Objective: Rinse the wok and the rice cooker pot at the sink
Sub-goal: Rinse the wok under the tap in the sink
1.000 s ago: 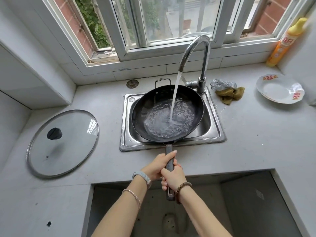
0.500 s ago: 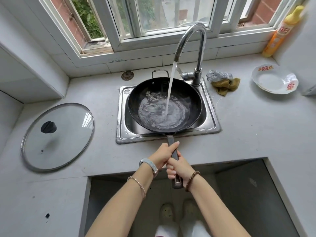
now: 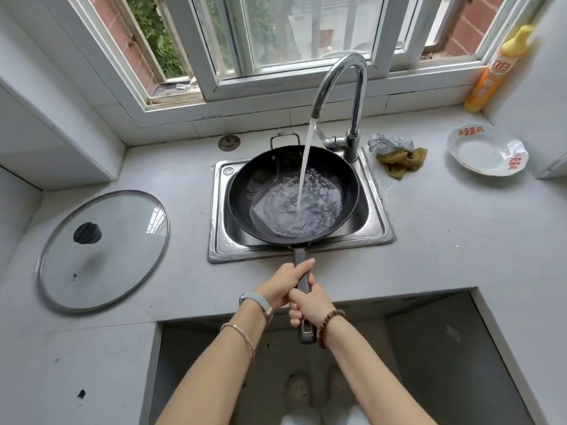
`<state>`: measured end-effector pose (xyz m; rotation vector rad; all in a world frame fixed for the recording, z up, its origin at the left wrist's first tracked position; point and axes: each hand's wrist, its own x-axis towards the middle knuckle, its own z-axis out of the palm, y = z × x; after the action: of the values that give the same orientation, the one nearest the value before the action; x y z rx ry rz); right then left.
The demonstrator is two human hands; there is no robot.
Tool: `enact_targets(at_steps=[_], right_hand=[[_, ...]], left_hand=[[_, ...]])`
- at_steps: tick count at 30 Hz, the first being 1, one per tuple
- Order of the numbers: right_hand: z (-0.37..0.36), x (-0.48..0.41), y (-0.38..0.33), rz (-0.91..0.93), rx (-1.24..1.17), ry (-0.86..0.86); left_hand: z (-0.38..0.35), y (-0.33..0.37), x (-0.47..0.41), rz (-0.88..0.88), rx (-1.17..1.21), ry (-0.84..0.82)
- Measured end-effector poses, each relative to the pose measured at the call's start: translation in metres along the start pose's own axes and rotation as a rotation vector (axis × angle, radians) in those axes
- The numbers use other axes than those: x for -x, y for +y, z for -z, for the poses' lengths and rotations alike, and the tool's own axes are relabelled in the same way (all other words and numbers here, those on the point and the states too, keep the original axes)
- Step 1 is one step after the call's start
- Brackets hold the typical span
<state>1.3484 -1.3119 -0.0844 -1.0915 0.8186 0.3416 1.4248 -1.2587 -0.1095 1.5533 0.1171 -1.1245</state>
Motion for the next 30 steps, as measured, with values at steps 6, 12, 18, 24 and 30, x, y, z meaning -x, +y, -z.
enact_targets(at_steps=[6,12,18,24,30], right_hand=[[-0.019,-0.006,0.007,0.033,0.075,0.086],[0.003,0.002,0.0,0.011,-0.038,-0.012],[0.024,0.006,-0.004,0.007,-0.129,-0.114],[0.016,0.005,-0.003,-0.013,-0.071,-0.046],[-0.017,-0.002,0.006,0.047,0.093,0.111]], left_hand=[[0.014,-0.005,0.001,0.017,0.101,-0.058],[-0.003,-0.001,-0.002,-0.011,0.0,0.019],[-0.023,0.003,-0.008,-0.027,-0.056,0.115],[-0.016,0.0,-0.008,-0.028,-0.052,0.085],[0.012,-0.012,-0.009,-0.005,0.129,-0.069]])
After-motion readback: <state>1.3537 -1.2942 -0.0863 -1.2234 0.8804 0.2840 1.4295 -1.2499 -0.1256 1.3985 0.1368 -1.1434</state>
